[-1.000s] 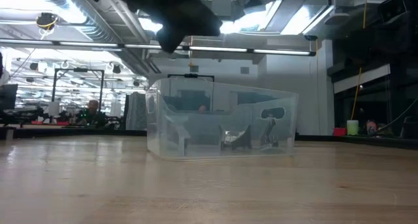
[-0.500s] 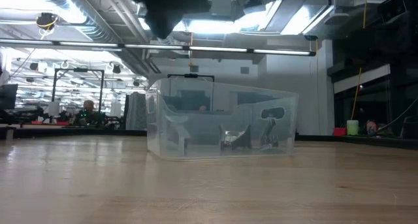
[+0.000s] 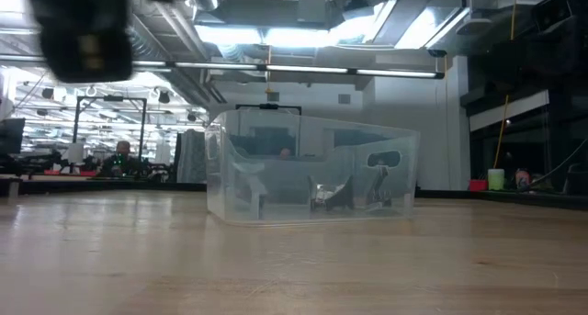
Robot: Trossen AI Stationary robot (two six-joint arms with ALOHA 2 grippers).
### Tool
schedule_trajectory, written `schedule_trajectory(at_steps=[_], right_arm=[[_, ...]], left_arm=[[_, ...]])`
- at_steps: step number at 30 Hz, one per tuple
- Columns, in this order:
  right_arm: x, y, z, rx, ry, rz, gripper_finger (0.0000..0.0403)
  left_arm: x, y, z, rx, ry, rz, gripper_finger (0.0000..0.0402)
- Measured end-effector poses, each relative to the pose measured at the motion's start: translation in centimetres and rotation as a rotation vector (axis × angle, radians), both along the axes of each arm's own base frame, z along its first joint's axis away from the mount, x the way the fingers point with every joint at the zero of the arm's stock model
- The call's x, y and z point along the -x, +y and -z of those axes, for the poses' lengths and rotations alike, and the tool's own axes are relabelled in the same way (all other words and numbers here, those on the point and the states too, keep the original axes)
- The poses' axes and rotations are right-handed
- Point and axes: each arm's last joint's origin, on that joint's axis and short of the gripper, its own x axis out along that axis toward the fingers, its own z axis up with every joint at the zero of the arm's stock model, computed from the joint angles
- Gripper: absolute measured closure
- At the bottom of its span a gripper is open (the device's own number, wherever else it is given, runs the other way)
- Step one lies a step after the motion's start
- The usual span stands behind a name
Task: Pick and place Stapler, Stapler remover, tape
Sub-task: Put the gray staple remover into the bottom transparent bin
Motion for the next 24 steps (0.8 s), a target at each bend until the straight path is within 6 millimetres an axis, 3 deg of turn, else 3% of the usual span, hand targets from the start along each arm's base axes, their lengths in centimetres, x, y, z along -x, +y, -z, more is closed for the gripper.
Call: schedule_trajectory(at_steps=[12,24], right_arm=[[0.0,0.0,0.0,0.000,0.000,0.000,0.0215],[0.0,0.0,0.0,0.000,0.001,0.000,0.0215]], left_arm=[[4.1,-3.4,1.2,0.132,0.393,-0.212,0.0343],[6.7,-4.9,1.7,0.095,0.526,-0.245,0.0339]])
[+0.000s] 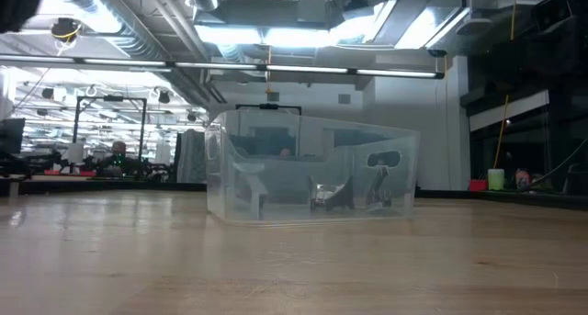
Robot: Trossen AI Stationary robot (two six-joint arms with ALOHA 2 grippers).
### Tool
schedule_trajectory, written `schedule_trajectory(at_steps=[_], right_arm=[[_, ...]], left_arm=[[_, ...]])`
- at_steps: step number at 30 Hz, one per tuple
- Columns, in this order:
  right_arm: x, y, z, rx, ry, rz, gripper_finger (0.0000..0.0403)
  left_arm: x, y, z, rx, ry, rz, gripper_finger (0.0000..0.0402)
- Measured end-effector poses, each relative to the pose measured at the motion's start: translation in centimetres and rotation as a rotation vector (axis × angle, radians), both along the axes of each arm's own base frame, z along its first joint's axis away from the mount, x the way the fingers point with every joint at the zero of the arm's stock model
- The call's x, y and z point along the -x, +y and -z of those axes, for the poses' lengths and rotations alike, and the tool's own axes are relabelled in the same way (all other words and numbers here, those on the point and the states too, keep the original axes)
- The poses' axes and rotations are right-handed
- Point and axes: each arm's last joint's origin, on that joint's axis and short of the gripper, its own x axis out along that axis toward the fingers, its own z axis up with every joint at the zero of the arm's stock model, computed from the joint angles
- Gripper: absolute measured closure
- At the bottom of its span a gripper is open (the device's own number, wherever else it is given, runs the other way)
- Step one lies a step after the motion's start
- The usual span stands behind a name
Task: Pick and place Stapler, Stapler remover, tape
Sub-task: Put the gray staple remover into the bottom transparent bin
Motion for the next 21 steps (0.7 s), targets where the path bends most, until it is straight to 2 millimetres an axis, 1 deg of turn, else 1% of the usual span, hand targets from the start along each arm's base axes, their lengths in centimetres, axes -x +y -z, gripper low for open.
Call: schedule_trajectory(at_steps=[4,8,11,16,18,21], right_arm=[[0.0,0.0,0.0,0.000,0.000,0.000,0.0215],[0.0,0.0,0.0,0.000,-0.001,0.000,0.0215],[0.0,0.0,0.0,0.000,0.000,0.000,0.0215],[0.0,0.0,0.0,0.000,-0.001,0.000,0.0215],[0.0,0.0,0.0,0.000,-0.001,0.000,0.0215],[0.0,0.0,0.0,0.000,0.000,0.000,0.0215]], left_arm=[[1.4,-0.3,0.4,-0.086,0.048,-0.048,0.0332],[2.1,-0.5,0.6,-0.153,0.018,-0.091,0.0319],[2.5,-0.4,1.0,-0.166,0.031,-0.117,0.0301],[3.4,-0.2,2.2,-0.156,0.113,-0.159,0.0266],[3.5,-0.2,2.7,-0.145,0.103,-0.164,0.0255],[3.4,-0.2,3.2,-0.147,0.032,-0.171,0.0243]])
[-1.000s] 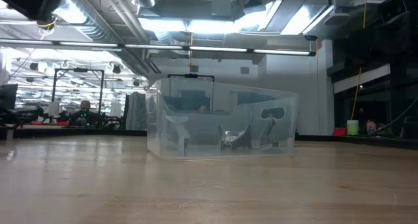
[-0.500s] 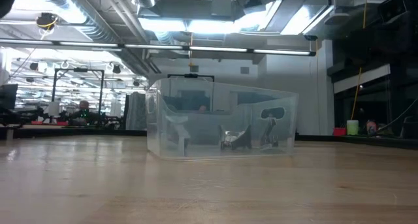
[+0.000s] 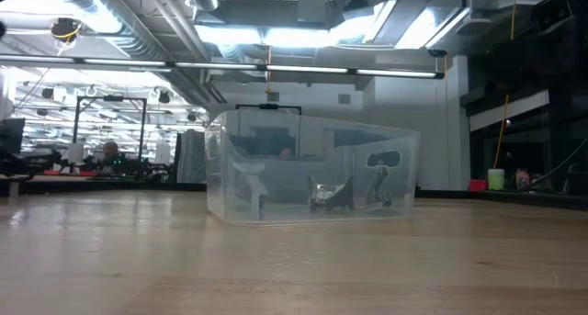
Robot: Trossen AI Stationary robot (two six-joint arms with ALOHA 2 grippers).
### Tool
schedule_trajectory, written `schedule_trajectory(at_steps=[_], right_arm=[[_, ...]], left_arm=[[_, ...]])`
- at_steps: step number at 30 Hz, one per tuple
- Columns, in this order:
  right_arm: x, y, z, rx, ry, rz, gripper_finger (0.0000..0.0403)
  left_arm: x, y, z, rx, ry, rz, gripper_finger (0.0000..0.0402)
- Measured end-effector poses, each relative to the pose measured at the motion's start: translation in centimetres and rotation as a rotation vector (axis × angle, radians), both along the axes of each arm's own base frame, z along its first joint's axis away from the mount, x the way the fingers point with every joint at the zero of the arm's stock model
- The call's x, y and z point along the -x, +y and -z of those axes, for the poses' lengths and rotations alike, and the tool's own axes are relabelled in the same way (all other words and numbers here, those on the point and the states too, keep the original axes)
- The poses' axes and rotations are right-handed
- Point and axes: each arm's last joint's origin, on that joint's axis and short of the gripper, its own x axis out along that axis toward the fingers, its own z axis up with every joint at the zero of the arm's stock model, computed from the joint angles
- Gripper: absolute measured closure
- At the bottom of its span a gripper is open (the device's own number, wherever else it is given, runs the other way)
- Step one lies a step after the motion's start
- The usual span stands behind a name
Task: Pick and place Stapler, Stapler remover, tape
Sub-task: Put the gray staple remover into the bottom transparent bin
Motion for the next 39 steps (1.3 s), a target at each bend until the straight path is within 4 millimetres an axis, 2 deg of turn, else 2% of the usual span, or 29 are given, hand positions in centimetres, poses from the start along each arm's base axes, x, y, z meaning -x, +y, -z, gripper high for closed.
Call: schedule_trajectory(at_steps=[13,21,26,34,39], right_arm=[[0.0,0.0,0.0,0.000,-0.001,0.000,0.0215],[0.0,0.0,0.0,0.000,0.000,0.000,0.0215],[0.0,0.0,0.0,0.000,0.000,0.000,0.0215],[0.0,0.0,0.0,0.000,0.000,0.000,0.0215],[0.0,0.0,0.0,0.000,0.000,0.000,0.0215]], left_arm=[[-0.6,2.3,2.4,-0.121,-0.114,-0.092,0.0221],[-1.1,4.2,3.2,-0.176,-0.083,-0.135,0.0227],[-1.5,4.9,3.3,-0.196,-0.067,-0.130,0.0262],[-2.1,5.9,3.4,-0.261,-0.090,-0.113,0.0351],[-2.6,6.7,3.4,-0.340,-0.132,-0.107,0.0360]])
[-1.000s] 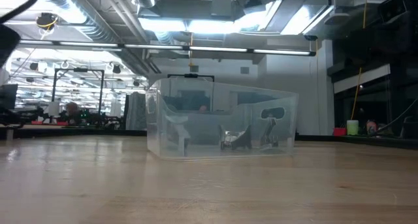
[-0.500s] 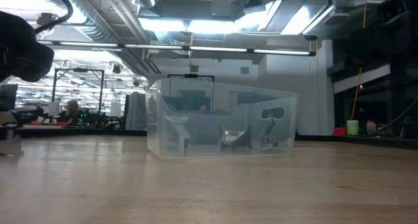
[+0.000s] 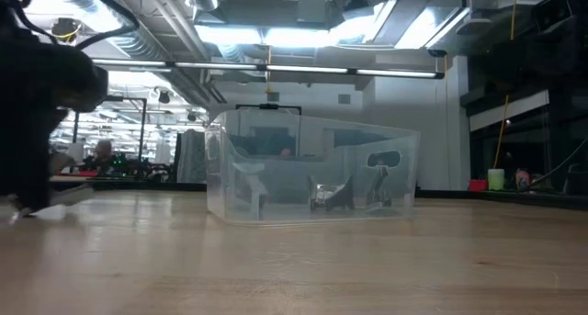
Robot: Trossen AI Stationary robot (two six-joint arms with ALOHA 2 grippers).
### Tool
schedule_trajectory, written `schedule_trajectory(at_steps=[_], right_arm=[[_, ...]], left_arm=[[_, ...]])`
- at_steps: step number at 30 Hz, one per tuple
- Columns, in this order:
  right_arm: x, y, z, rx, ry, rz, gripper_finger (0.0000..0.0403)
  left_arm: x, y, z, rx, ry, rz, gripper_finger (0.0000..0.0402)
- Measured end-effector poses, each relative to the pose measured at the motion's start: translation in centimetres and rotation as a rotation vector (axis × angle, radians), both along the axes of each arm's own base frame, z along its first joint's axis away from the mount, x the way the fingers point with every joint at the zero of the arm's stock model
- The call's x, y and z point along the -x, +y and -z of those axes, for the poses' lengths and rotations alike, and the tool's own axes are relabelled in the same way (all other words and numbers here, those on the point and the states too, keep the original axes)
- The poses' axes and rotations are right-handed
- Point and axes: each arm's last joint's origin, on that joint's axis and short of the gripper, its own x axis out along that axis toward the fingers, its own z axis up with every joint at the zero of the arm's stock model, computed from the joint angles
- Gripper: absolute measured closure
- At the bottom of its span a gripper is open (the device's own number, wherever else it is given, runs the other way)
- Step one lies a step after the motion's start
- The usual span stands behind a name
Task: Pick and place Stapler, Stapler remover, tape
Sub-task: Put the gray staple remover into the bottom transparent bin
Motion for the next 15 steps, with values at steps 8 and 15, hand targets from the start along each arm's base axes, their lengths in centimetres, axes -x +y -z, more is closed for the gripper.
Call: schedule_trajectory(at_steps=[8,15], right_arm=[[0.0,0.0,0.0,0.000,0.000,0.000,0.0215],[0.0,0.0,0.0,0.000,0.001,0.000,0.0215]], left_arm=[[-2.0,1.2,-0.4,-0.083,-0.104,0.101,0.0346],[-4.3,2.8,-1.0,-0.165,-0.220,0.172,0.0356]])
